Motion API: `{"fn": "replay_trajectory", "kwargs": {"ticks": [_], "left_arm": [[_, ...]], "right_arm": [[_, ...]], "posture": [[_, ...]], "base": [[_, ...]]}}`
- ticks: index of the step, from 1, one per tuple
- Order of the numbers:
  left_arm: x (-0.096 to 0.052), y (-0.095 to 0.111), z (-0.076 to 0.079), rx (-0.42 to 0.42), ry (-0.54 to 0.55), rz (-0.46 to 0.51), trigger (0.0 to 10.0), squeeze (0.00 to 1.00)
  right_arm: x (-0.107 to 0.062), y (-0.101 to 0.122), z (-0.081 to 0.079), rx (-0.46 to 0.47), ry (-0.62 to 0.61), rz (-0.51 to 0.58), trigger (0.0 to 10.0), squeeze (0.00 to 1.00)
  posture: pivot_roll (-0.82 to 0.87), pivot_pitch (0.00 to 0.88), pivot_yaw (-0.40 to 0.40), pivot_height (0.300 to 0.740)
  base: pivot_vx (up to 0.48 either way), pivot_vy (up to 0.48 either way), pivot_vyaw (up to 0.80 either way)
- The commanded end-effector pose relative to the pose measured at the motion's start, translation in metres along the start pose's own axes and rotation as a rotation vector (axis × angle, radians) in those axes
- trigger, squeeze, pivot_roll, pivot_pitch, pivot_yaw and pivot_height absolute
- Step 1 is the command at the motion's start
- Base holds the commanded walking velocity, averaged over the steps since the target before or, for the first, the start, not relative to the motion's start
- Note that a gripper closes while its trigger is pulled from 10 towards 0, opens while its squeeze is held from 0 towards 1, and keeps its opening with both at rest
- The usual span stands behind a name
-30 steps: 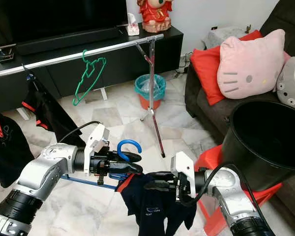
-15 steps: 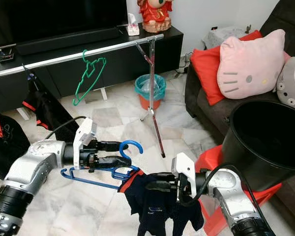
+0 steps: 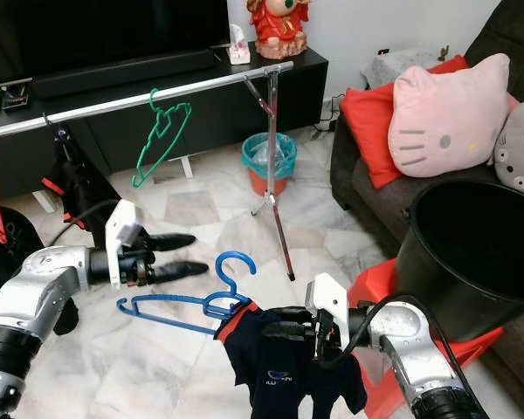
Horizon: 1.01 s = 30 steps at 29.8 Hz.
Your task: Hang hanger
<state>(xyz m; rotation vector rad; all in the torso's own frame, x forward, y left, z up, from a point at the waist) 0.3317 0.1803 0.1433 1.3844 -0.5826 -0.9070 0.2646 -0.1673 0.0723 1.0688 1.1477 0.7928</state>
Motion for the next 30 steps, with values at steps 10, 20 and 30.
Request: {"fn": "replay_trajectory", "kwargs": {"ticks": [10, 20, 30], "left_arm": [[-0.040, -0.001, -0.071, -0.085, 0.792, 0.170, 10.0, 0.00], [-0.041, -0.025, -0.077, -0.196, 0.961, 0.130, 10.0, 0.00], [-0.019, -0.064, -0.059, -0.160, 0.866, -0.105, 10.0, 0.00]], "right_arm": [[-0.014, 0.012, 0.020, -0.067, -0.086, 0.008, 10.0, 0.00], [-0.016, 0.014, 0.022, -0.074, -0.090, 0.011, 10.0, 0.00], [-0.021, 0.030, 0.033, -0.115, -0.111, 0.040, 10.0, 0.00]], "posture": [[0.00, 0.015, 0.036, 0.740], [0.00, 0.035, 0.043, 0.740], [0.00, 0.053, 0.051, 0.740]], "base": [[0.000, 0.000, 0.00], [0.000, 0.000, 0.00], [0.000, 0.000, 0.00]]}}
Point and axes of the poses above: a point about 5 cm out from each wrist's last joint towards the gripper, its own x axis pointing out of the wrist towards the gripper, its own y axis along the axis of the wrist's last joint, z = x × y, the point moved 1 cm from there along x, pointing out of the wrist towards the gripper, and after that the axes turned 5 degrees about -x, right-handed, at the moved point
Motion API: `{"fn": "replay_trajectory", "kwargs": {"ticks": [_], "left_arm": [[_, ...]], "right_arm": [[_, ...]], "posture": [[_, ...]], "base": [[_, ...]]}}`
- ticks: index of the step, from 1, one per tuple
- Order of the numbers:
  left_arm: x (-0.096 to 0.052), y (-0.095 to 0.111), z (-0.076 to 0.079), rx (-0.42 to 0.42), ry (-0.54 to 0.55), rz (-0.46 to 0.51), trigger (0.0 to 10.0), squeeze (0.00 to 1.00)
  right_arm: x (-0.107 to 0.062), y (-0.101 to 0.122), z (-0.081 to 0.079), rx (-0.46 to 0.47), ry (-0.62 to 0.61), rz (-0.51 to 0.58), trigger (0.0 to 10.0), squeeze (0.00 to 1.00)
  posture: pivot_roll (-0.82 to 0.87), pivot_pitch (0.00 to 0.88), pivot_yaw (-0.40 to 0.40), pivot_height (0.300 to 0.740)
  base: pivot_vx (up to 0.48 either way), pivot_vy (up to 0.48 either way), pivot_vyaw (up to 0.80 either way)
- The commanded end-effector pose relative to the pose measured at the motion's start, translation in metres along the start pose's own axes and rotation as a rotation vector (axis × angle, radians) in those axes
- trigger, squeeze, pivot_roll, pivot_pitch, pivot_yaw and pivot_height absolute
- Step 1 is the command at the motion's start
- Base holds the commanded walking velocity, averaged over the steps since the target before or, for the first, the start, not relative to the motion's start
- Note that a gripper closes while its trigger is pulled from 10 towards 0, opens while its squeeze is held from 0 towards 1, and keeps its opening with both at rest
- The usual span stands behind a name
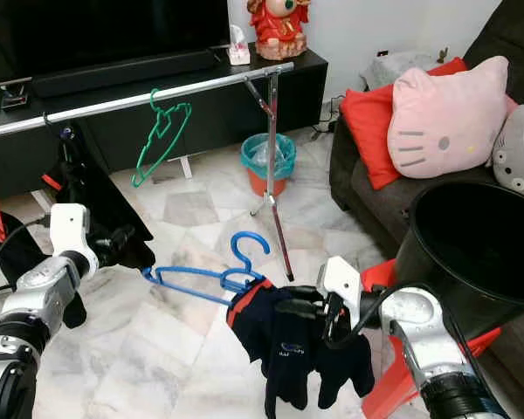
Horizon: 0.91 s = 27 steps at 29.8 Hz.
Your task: Hang hanger
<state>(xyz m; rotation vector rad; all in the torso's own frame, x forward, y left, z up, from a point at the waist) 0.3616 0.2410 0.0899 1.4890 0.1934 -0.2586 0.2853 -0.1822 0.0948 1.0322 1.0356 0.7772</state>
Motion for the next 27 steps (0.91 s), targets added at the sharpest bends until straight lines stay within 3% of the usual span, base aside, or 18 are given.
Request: {"fn": "replay_trajectory", "kwargs": {"ticks": [1, 2, 3, 4, 8, 12, 18, 22, 25, 27], "left_arm": [[-0.001, -0.022, 0.012, 0.029, -0.067, -0.109, 10.0, 0.00], [-0.001, -0.032, 0.022, 0.040, -0.145, -0.155, 10.0, 0.00], [-0.001, -0.032, 0.022, 0.040, -0.145, -0.155, 10.0, 0.00], [-0.002, -0.038, 0.033, 0.038, -0.226, -0.171, 10.0, 0.00], [-0.004, -0.043, 0.054, 0.025, -0.375, -0.179, 10.0, 0.00], [-0.003, -0.042, 0.059, 0.014, -0.406, -0.178, 10.0, 0.00], [0.000, -0.035, 0.061, -0.007, -0.415, -0.156, 10.0, 0.00], [0.002, -0.028, 0.051, -0.050, -0.326, -0.103, 10.0, 0.00], [0.004, -0.013, 0.043, -0.140, -0.283, -0.005, 10.0, 0.00], [0.005, 0.005, 0.040, -0.254, -0.299, 0.093, 10.0, 0.00]], "right_arm": [[-0.005, 0.014, 0.011, -0.040, -0.025, 0.043, 10.0, 0.00], [-0.004, 0.017, 0.010, -0.040, -0.007, 0.050, 10.0, 0.00], [-0.004, 0.017, 0.010, -0.040, -0.007, 0.050, 10.0, 0.00], [-0.003, 0.017, 0.008, -0.040, 0.020, 0.051, 10.0, 0.00], [0.001, 0.018, 0.001, -0.028, 0.079, 0.059, 10.0, 0.00], [0.006, 0.020, -0.005, -0.021, 0.116, 0.074, 10.0, 0.00], [0.013, 0.018, -0.011, -0.023, 0.115, 0.086, 10.0, 0.00], [0.010, 0.014, -0.007, -0.028, 0.079, 0.047, 10.0, 0.00], [0.007, 0.006, -0.013, -0.038, 0.105, -0.005, 10.0, 0.00], [0.007, 0.002, -0.016, -0.029, 0.101, -0.014, 10.0, 0.00]], "posture": [[0.00, 0.053, 0.052, 0.740], [0.00, 0.054, 0.055, 0.740], [0.00, 0.054, 0.055, 0.740], [0.00, 0.056, 0.057, 0.740], [0.00, 0.061, 0.062, 0.740], [0.00, 0.064, 0.064, 0.740], [0.00, 0.073, 0.072, 0.740], [0.00, 0.075, 0.076, 0.740], [0.00, 0.073, 0.078, 0.740], [0.01, 0.076, 0.083, 0.740]], "base": [[0.000, 0.000, 0.00], [0.000, 0.000, 0.00], [0.000, 0.000, 0.00], [0.000, 0.000, 0.00], [0.000, 0.000, 0.00], [0.000, 0.000, 0.00], [0.000, 0.000, 0.00], [0.000, 0.000, 0.00], [0.000, 0.000, 0.00], [0.000, 0.000, 0.00]]}}
Point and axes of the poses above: a point about 5 cm out from each wrist's last joint towards the gripper, its own x axis pointing out of the wrist towards the gripper, its own y axis along the axis of the wrist's last joint, z = x × y, the point moved 1 cm from there along x, pointing out of the wrist towards the gripper, and after that the axes turned 5 degrees about -x, right-handed, at the moved point
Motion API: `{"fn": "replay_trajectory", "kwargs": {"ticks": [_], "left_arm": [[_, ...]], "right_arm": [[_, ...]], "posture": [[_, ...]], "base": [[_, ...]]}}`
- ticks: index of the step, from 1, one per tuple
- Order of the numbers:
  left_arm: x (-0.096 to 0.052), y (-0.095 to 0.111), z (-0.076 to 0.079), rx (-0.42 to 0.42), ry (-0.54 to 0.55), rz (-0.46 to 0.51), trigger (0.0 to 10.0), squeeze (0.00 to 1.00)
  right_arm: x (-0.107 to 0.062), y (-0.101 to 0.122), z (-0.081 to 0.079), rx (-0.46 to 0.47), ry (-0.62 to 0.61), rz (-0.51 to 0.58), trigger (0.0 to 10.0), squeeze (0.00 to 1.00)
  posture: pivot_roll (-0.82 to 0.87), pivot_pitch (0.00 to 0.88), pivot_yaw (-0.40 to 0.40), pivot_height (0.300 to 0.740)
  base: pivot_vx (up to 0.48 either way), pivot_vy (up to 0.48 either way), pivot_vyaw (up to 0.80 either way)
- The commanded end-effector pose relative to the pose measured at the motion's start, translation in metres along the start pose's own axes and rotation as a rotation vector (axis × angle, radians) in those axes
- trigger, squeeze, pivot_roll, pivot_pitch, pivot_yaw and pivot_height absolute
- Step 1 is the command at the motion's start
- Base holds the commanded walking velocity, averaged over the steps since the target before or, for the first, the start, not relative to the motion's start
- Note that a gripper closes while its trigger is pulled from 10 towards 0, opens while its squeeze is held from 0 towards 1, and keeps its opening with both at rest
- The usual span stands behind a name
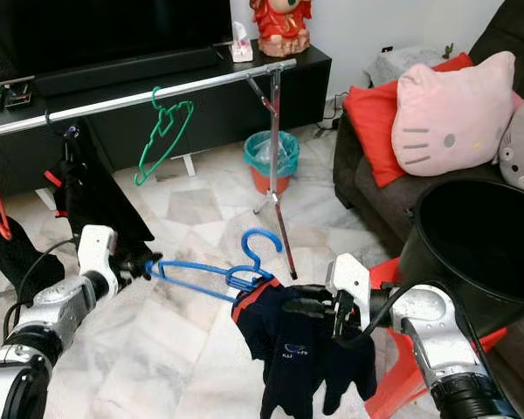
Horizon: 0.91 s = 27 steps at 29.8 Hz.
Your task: Hang hanger
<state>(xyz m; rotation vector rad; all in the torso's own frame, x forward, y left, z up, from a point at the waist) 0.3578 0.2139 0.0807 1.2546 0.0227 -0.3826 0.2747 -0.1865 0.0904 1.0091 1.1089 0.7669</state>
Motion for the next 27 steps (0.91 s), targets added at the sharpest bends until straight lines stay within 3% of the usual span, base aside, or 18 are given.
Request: {"fn": "replay_trajectory", "kwargs": {"ticks": [1, 7, 10, 14, 16, 17, 18, 19, 23, 26, 27], "left_arm": [[0.008, 0.023, 0.015, -0.087, -0.097, 0.122, 10.0, 0.00], [0.007, 0.039, 0.023, -0.121, -0.217, 0.174, 10.0, 0.00], [0.006, 0.044, 0.031, -0.111, -0.332, 0.169, 10.0, 0.00], [0.004, 0.043, 0.034, -0.088, -0.387, 0.148, 10.0, 0.00], [-0.002, 0.023, 0.035, 0.054, -0.445, 0.002, 10.0, 0.00], [-0.003, 0.009, 0.032, 0.188, -0.416, -0.087, 10.0, 0.00], [-0.003, 0.009, 0.032, 0.188, -0.416, -0.087, 10.0, 0.00], [-0.006, -0.006, 0.027, 0.312, -0.387, -0.171, 10.0, 0.00], [-0.008, -0.013, 0.025, 0.373, -0.371, -0.199, 10.0, 0.00], [-0.011, -0.028, 0.023, 0.523, -0.358, -0.280, 10.0, 0.00], [-0.011, -0.028, 0.023, 0.523, -0.358, -0.280, 10.0, 0.00]], "right_arm": [[0.015, 0.005, -0.008, -0.045, 0.046, 0.023, 10.0, 0.00], [0.022, 0.001, -0.018, -0.033, 0.068, 0.031, 10.0, 0.00], [0.022, 0.000, -0.015, -0.038, 0.041, 0.027, 10.0, 0.00], [0.023, 0.001, -0.013, -0.044, 0.023, 0.029, 10.0, 0.00], [0.023, 0.002, -0.009, -0.052, -0.006, 0.030, 10.0, 0.00], [0.023, 0.002, -0.009, -0.053, -0.005, 0.029, 10.0, 0.00], [0.023, 0.002, -0.009, -0.053, -0.005, 0.029, 10.0, 0.00], [0.023, 0.003, -0.009, -0.057, -0.001, 0.029, 10.0, 0.00], [0.021, 0.004, -0.008, -0.061, 0.004, 0.027, 10.0, 0.00], [0.020, 0.004, -0.008, -0.062, 0.016, 0.024, 10.0, 0.00], [0.020, 0.004, -0.008, -0.062, 0.016, 0.024, 10.0, 0.00]], "posture": [[0.01, 0.072, 0.090, 0.740], [0.01, 0.061, 0.097, 0.740], [0.01, 0.052, 0.098, 0.740], [0.01, 0.050, 0.099, 0.740], [0.01, 0.040, 0.100, 0.740], [0.01, 0.034, 0.100, 0.740], [0.01, 0.034, 0.100, 0.740], [0.01, 0.034, 0.100, 0.740], [0.02, 0.037, 0.098, 0.740], [0.02, 0.041, 0.098, 0.740], [0.02, 0.041, 0.098, 0.740]], "base": [[0.000, 0.000, 0.00], [0.000, 0.000, 0.00], [0.000, 0.000, 0.00], [0.000, 0.000, 0.00], [0.000, 0.000, 0.00], [0.000, 0.000, 0.00], [0.000, 0.000, 0.00], [0.000, 0.000, 0.00], [0.000, 0.000, 0.00], [0.000, 0.000, 0.00], [0.000, 0.000, 0.00]]}}
Point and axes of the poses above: a point about 5 cm out from each wrist's last joint towards the gripper, its own x axis pointing out of the wrist towards the gripper, its own y axis along the axis of the wrist's last joint, z = x × y, the point moved 1 cm from there along x, pointing out of the wrist towards the gripper, and after that the axes turned 5 degrees about -x, right-handed, at the moved point
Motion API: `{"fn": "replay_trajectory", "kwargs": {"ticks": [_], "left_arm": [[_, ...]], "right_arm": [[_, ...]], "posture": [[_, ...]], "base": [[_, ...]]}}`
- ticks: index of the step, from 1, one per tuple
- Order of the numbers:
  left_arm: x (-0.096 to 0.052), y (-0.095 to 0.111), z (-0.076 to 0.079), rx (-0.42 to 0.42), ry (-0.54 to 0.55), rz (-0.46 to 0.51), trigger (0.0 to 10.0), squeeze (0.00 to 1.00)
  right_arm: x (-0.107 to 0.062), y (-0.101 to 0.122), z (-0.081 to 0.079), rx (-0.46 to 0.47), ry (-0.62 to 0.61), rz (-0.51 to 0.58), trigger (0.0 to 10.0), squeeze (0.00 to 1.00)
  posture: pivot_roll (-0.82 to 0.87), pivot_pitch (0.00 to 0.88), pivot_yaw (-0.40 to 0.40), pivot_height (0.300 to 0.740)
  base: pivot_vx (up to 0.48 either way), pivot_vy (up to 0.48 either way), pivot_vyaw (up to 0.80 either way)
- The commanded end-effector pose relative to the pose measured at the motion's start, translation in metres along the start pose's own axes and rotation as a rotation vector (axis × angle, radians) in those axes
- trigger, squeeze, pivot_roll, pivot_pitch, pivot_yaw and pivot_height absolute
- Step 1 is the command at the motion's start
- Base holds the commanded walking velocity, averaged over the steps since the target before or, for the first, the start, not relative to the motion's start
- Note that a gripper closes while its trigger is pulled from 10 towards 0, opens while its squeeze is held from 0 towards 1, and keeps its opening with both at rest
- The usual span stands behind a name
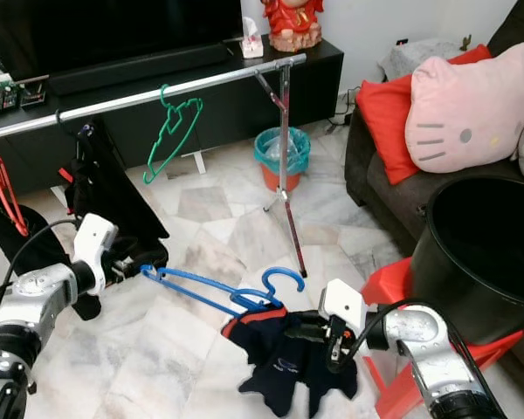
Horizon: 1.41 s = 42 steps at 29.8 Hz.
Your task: Hang hanger
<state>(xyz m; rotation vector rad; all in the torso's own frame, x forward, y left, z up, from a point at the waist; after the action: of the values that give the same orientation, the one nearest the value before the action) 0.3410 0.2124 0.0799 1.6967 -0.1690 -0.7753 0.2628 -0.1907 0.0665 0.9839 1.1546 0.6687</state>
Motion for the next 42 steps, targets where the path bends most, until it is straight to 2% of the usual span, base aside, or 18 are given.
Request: {"fn": "replay_trajectory", "kwargs": {"ticks": [1, 2, 6, 8, 14, 16, 20, 22, 23, 26, 28, 32, 33, 34, 42], "left_arm": [[0.013, -0.014, 0.027, 0.070, -0.117, -0.073, 10.0, 0.00], [0.013, -0.019, 0.030, 0.118, -0.134, -0.107, 10.0, 0.00], [0.013, -0.028, 0.035, 0.168, -0.157, -0.158, 10.0, 0.00], [0.011, -0.038, 0.036, 0.222, -0.164, -0.228, 10.0, 0.00], [0.007, -0.055, 0.036, 0.336, -0.149, -0.338, 10.0, 0.00], [0.007, -0.057, 0.034, 0.379, -0.119, -0.355, 10.0, 0.00], [0.009, -0.053, 0.031, 0.371, -0.056, -0.315, 10.0, 0.00], [0.011, -0.046, 0.027, 0.286, 0.006, -0.254, 10.0, 0.00], [0.011, -0.046, 0.027, 0.286, 0.006, -0.254, 10.0, 0.00], [0.012, -0.022, 0.011, 0.041, 0.129, -0.070, 10.0, 0.00], [0.011, -0.010, 0.005, -0.050, 0.146, 0.016, 10.0, 0.00], [0.011, -0.003, 0.002, -0.104, 0.132, 0.065, 10.0, 0.00], [0.011, 0.004, 0.002, -0.158, 0.100, 0.113, 10.0, 0.00], [0.010, 0.007, 0.001, -0.174, 0.088, 0.133, 10.0, 0.00], [0.010, 0.012, 0.005, -0.203, 0.014, 0.170, 10.0, 0.00]], "right_arm": [[0.016, 0.030, 0.004, -0.099, 0.025, 0.116, 10.0, 0.00], [0.015, 0.030, 0.005, -0.100, 0.026, 0.115, 10.0, 0.00], [0.012, 0.030, 0.005, -0.099, 0.034, 0.109, 10.0, 0.00], [0.011, 0.029, 0.005, -0.101, 0.035, 0.105, 10.0, 0.00], [0.010, 0.030, 0.006, -0.103, 0.036, 0.103, 10.0, 0.00], [0.010, 0.031, 0.007, -0.104, 0.036, 0.104, 10.0, 0.00], [0.011, 0.030, 0.006, -0.106, 0.045, 0.101, 10.0, 0.00], [0.012, 0.031, 0.005, -0.106, 0.049, 0.103, 10.0, 0.00], [0.012, 0.031, 0.005, -0.106, 0.049, 0.103, 10.0, 0.00], [0.013, 0.031, 0.004, -0.104, 0.049, 0.106, 10.0, 0.00], [0.014, 0.030, 0.003, -0.102, 0.053, 0.108, 10.0, 0.00], [0.015, 0.030, 0.002, -0.101, 0.056, 0.110, 10.0, 0.00], [0.017, 0.030, 0.001, -0.099, 0.059, 0.112, 10.0, 0.00], [0.017, 0.030, 0.000, -0.098, 0.060, 0.112, 10.0, 0.00], [0.019, 0.029, -0.001, -0.098, 0.062, 0.113, 10.0, 0.00]], "posture": [[0.01, 0.046, 0.098, 0.740], [0.01, 0.046, 0.098, 0.740], [0.01, 0.051, 0.100, 0.740], [0.01, 0.051, 0.100, 0.740], [0.02, 0.063, 0.098, 0.740], [0.02, 0.065, 0.098, 0.740], [0.02, 0.065, 0.098, 0.740], [0.02, 0.065, 0.098, 0.740], [0.02, 0.065, 0.098, 0.740], [0.02, 0.070, 0.107, 0.740], [0.03, 0.068, 0.110, 0.740], [0.03, 0.069, 0.114, 0.740], [0.03, 0.067, 0.120, 0.740], [0.03, 0.066, 0.122, 0.740], [0.03, 0.060, 0.127, 0.740]], "base": [[0.000, 0.000, 0.00], [0.000, 0.000, 0.00], [0.000, 0.000, 0.00], [0.000, 0.000, 0.00], [0.000, 0.000, 0.00], [0.000, 0.000, 0.00], [0.000, 0.000, 0.00], [0.000, 0.000, 0.00], [0.000, 0.000, 0.00], [0.000, 0.000, 0.00], [0.000, 0.000, 0.00], [0.000, 0.000, 0.00], [0.000, 0.000, 0.00], [0.000, 0.000, 0.00], [0.000, 0.000, 0.00]]}}
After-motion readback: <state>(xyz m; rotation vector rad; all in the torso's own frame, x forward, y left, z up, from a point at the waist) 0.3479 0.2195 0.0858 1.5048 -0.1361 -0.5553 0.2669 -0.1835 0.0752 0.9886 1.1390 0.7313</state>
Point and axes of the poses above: a point about 5 cm out from each wrist's last joint towards the gripper, its own x axis pointing out of the wrist towards the gripper, its own y axis along the axis of the wrist's last joint, z = x × y, the point moved 1 cm from there along x, pointing out of the wrist towards the gripper, and after that the axes turned 5 degrees about -x, right-handed, at the moved point
